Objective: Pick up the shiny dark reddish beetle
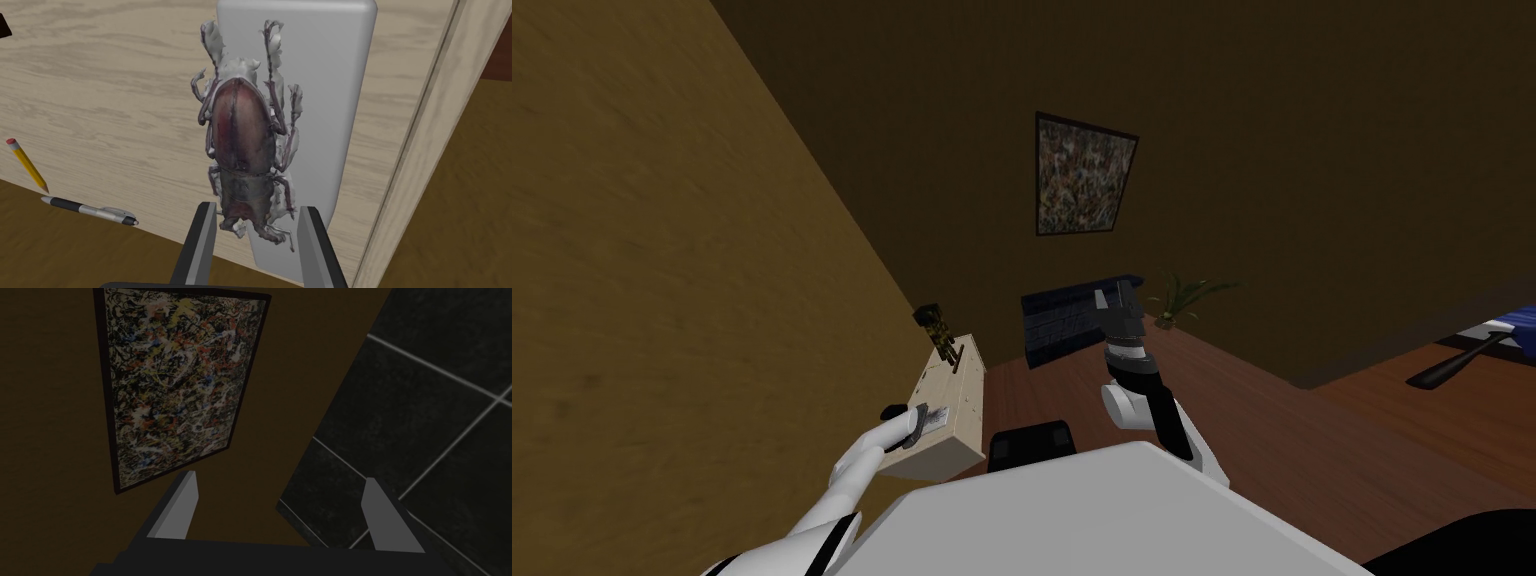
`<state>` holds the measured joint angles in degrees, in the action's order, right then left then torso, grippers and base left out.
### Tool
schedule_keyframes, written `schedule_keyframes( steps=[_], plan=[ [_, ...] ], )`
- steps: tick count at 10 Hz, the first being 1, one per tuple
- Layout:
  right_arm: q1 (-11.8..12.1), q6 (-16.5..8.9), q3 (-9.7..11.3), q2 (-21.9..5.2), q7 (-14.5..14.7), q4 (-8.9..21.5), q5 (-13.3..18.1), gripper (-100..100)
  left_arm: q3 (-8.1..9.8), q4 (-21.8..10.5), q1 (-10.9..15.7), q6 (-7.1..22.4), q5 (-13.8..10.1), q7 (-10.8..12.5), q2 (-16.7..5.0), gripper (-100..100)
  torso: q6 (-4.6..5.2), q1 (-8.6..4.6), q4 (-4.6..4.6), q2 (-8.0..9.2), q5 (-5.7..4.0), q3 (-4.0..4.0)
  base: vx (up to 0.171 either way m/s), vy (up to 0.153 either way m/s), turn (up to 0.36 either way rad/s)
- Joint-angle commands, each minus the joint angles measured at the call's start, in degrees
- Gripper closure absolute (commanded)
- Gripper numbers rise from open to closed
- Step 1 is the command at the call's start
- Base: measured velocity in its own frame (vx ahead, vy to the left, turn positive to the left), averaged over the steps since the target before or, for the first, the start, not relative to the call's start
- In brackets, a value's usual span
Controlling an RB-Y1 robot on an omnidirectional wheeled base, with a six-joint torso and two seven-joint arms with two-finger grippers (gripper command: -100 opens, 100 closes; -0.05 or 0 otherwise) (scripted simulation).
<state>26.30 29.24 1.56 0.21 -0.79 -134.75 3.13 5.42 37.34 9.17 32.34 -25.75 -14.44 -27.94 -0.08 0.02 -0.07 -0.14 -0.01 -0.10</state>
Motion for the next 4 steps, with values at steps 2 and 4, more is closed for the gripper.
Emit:
schedule_keyframes(
  steps=[2,4],
  plan=[
    [0.0,0.0,0.0,0.0,0.0,0.0,0.0,0,0.18,1.56,0.18,2.68,-1.74,-1.2,-1.82,100,-0.02,-0.14,0.01,0.1,-0.05,0.05,-0.047,-0.063,0.023],
    [0.0,0.0,0.0,0.0,0.0,0.0,0.0,0,0.19,1.28,0.28,2.26,-1.53,-1.04,-1.63,0,0.0,-0.18,-0.01,0.1,-0.05,0.05,-0.014,-0.021,0.006]
  ],
)
